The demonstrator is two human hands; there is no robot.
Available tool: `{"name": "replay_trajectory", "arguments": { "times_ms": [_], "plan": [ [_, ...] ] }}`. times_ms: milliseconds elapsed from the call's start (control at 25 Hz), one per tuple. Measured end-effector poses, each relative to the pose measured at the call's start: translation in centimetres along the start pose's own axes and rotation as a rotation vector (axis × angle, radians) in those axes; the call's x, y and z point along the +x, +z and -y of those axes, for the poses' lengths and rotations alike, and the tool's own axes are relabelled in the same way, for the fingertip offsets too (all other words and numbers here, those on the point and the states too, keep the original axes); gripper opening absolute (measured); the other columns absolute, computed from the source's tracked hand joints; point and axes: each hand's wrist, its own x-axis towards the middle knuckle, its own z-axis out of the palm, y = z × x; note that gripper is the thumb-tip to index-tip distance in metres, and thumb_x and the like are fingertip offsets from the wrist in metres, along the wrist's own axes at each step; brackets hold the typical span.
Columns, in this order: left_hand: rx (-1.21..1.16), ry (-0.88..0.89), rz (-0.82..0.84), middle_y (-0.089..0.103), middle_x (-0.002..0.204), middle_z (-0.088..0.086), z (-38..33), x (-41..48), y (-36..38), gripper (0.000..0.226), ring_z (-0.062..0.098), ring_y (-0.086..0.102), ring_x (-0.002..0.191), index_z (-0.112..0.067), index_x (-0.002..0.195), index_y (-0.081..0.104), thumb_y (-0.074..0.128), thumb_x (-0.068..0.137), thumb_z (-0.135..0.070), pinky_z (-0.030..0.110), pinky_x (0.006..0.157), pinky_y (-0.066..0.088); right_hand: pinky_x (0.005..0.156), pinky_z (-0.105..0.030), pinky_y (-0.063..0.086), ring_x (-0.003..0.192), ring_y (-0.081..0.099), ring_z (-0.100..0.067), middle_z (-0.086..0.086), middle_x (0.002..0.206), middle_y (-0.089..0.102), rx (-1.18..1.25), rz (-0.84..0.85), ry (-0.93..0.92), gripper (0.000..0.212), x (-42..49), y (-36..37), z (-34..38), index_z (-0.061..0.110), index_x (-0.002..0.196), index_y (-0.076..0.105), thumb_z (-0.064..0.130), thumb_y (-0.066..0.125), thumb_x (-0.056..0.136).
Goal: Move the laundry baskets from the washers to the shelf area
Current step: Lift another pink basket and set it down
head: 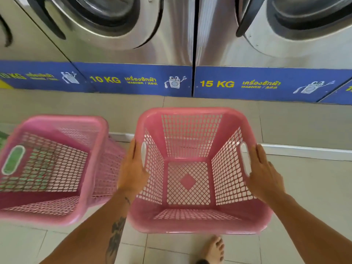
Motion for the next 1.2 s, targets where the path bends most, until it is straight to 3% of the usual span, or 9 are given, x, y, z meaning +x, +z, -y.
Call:
{"name": "replay_trajectory", "arguments": {
  "times_ms": [120, 400, 480, 600, 680, 760, 880, 1080, 1200],
  "plan": [
    [0.034, -0.006, 0.046, -0.011, 0.163, -0.007, 4.0, -0.3, 2.5, 0.109, 0.030, 0.024, 0.146, -0.024, 0.154, -0.011, 0.058, 0.077, 0.010, 0.048, 0.105, 0.046, 0.074, -0.048, 0.052, 0.114, 0.054, -0.039, 0.001, 0.161, 0.006, 0.034, 0.023, -0.014, 0.102, -0.4, 3.7, 1.2, 0.027, 0.152, -0.003, 0.005, 0.063, 0.077],
    [0.030, -0.051, 0.233, -0.024, 0.159, -0.014, 6.5, -1.2, 2.2, 0.110, 0.030, 0.030, 0.143, -0.027, 0.152, -0.017, 0.056, 0.079, 0.009, 0.031, 0.075, 0.054, 0.081, -0.051, 0.051, 0.125, 0.048, -0.042, 0.003, 0.163, 0.001, 0.053, 0.054, 0.084, 0.102, -2.7, 6.5, 2.9, 0.029, 0.152, -0.002, 0.005, 0.062, 0.076],
    [0.036, -0.040, 0.284, -0.021, 0.160, -0.013, 6.4, -1.0, 1.3, 0.107, 0.030, 0.028, 0.144, -0.027, 0.152, -0.015, 0.056, 0.080, 0.005, 0.037, 0.087, 0.054, 0.082, -0.050, 0.051, 0.125, 0.049, -0.043, 0.002, 0.163, 0.005, 0.033, 0.082, 0.095, 0.103, -2.8, 5.4, 3.1, 0.031, 0.152, 0.000, 0.005, 0.063, 0.073],
    [0.014, -0.067, 0.339, 0.015, 0.159, -0.005, 6.1, -0.5, -0.5, 0.090, 0.023, 0.048, 0.126, -0.026, 0.153, 0.009, 0.052, 0.079, -0.001, 0.036, 0.084, 0.056, 0.091, -0.049, 0.047, 0.132, 0.043, -0.039, 0.000, 0.161, 0.016, 0.045, 0.087, 0.111, 0.099, -3.5, 3.0, 4.9, 0.036, 0.150, 0.008, 0.006, 0.058, 0.070],
    [-0.024, -0.071, 0.314, 0.053, 0.127, 0.005, 5.7, -0.5, -2.5, 0.058, 0.018, 0.063, 0.091, -0.018, 0.134, 0.044, 0.048, 0.079, -0.001, 0.027, 0.063, 0.057, 0.090, -0.049, 0.047, 0.130, 0.045, -0.035, 0.001, 0.153, 0.030, 0.109, 0.056, 0.072, 0.087, -4.8, 1.2, 6.7, 0.034, 0.146, 0.019, 0.009, 0.056, 0.071],
    [-0.065, -0.024, 0.288, 0.064, 0.102, 0.000, 4.8, -1.3, -5.6, 0.042, 0.013, 0.064, 0.071, -0.019, 0.116, 0.059, 0.046, 0.080, 0.000, 0.025, 0.052, 0.053, 0.086, -0.048, 0.051, 0.122, 0.051, -0.031, 0.004, 0.145, 0.039, 0.146, 0.021, 0.014, 0.073, -6.5, -0.7, 8.8, 0.031, 0.139, 0.029, 0.014, 0.056, 0.073],
    [-0.216, -0.030, 0.248, 0.067, 0.098, -0.006, 2.8, -4.3, -13.7, 0.038, 0.019, 0.067, 0.085, -0.025, 0.108, 0.064, 0.044, 0.086, 0.000, 0.034, 0.074, 0.053, 0.097, -0.050, 0.048, 0.131, 0.046, -0.028, 0.003, 0.153, 0.036, 0.124, 0.062, -0.045, 0.073, -10.3, -5.8, 12.7, 0.024, 0.143, 0.031, 0.017, 0.056, 0.074],
    [-0.245, 0.062, 0.107, 0.073, 0.104, 0.012, 2.0, -8.8, -28.6, 0.028, 0.029, 0.068, 0.093, -0.025, 0.093, 0.068, 0.045, 0.082, -0.014, 0.038, 0.088, 0.053, 0.104, -0.042, 0.043, 0.129, 0.047, -0.026, -0.004, 0.145, 0.044, 0.118, 0.043, -0.177, 0.061, -16.9, -15.9, 20.9, 0.015, 0.137, 0.043, 0.017, 0.055, 0.078],
    [-0.269, 0.002, 0.016, 0.072, 0.107, 0.012, 3.3, -11.2, -36.0, 0.032, 0.022, 0.065, 0.089, -0.017, 0.105, 0.070, 0.049, 0.086, -0.003, 0.027, 0.086, 0.049, 0.111, -0.042, 0.036, 0.136, 0.040, -0.026, -0.005, 0.153, 0.035, 0.087, 0.043, -0.308, 0.066, -18.8, -20.4, 26.2, 0.013, 0.147, 0.033, 0.018, 0.054, 0.084]
  ]
}}
